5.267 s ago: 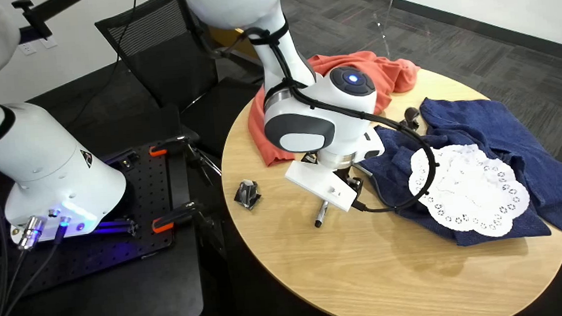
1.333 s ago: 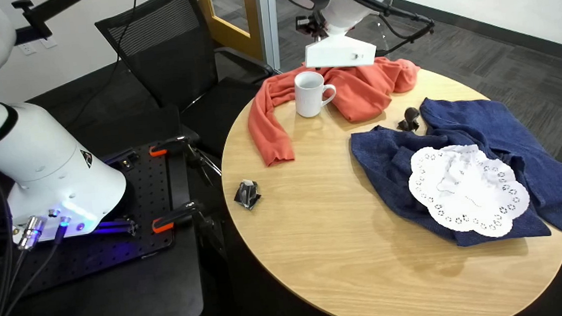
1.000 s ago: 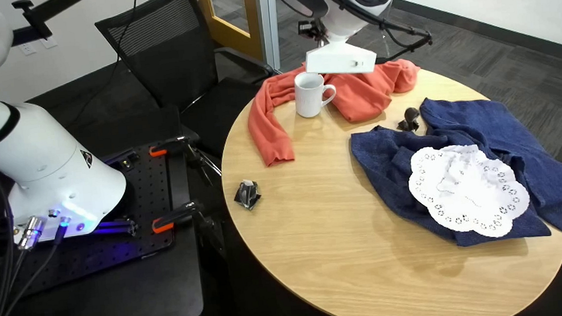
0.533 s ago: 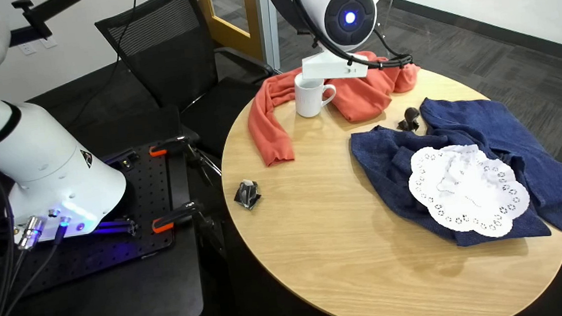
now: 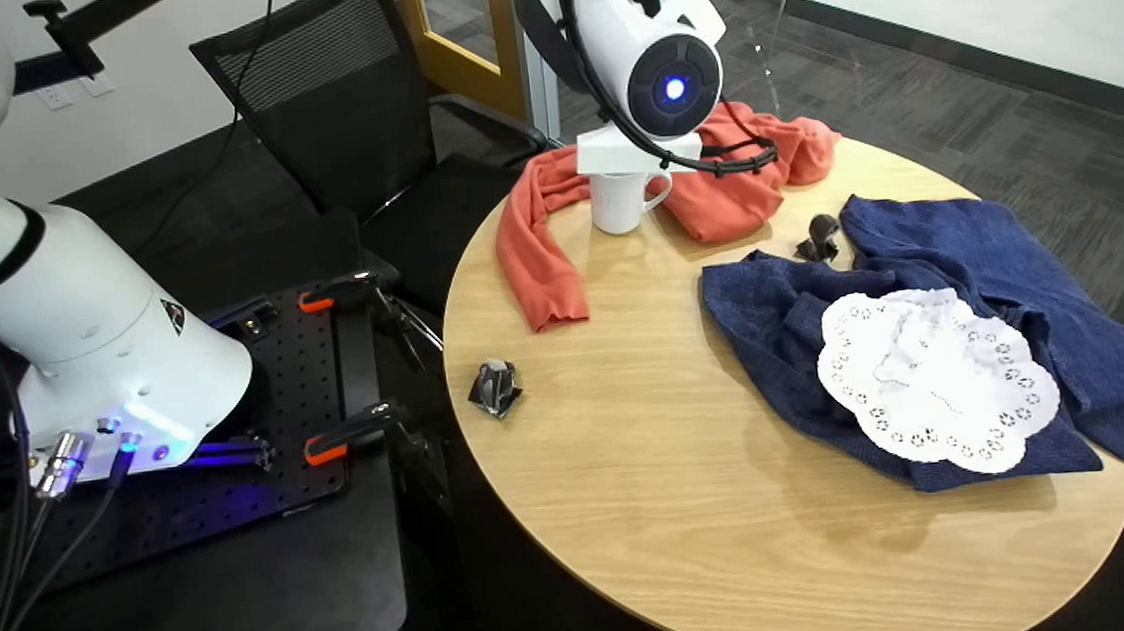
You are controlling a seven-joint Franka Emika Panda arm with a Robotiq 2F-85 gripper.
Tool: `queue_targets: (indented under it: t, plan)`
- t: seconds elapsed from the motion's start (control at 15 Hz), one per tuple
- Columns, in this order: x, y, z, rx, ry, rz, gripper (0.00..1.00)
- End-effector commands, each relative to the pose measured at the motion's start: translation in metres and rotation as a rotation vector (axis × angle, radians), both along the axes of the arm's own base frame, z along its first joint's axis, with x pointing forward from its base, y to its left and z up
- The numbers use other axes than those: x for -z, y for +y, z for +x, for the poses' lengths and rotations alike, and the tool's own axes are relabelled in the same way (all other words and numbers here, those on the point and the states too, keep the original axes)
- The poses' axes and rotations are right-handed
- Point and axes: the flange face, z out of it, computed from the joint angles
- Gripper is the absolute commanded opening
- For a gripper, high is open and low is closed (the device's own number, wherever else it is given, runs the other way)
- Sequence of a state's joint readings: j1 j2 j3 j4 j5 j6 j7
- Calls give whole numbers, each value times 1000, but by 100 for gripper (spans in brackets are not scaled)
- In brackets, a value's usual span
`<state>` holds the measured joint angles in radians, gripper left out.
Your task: Put the marker inside the mug cup
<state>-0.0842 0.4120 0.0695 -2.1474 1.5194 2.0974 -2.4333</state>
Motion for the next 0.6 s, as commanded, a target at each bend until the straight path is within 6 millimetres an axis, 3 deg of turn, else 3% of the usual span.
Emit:
queue_targets:
  t: [0.0, 0.33, 0.53]
  plan:
    - [10, 7, -6, -35, -55, 33, 5]
    - [33, 17, -6, -79, -123, 40, 5]
    - [25, 19, 12, -99, -125, 54, 5]
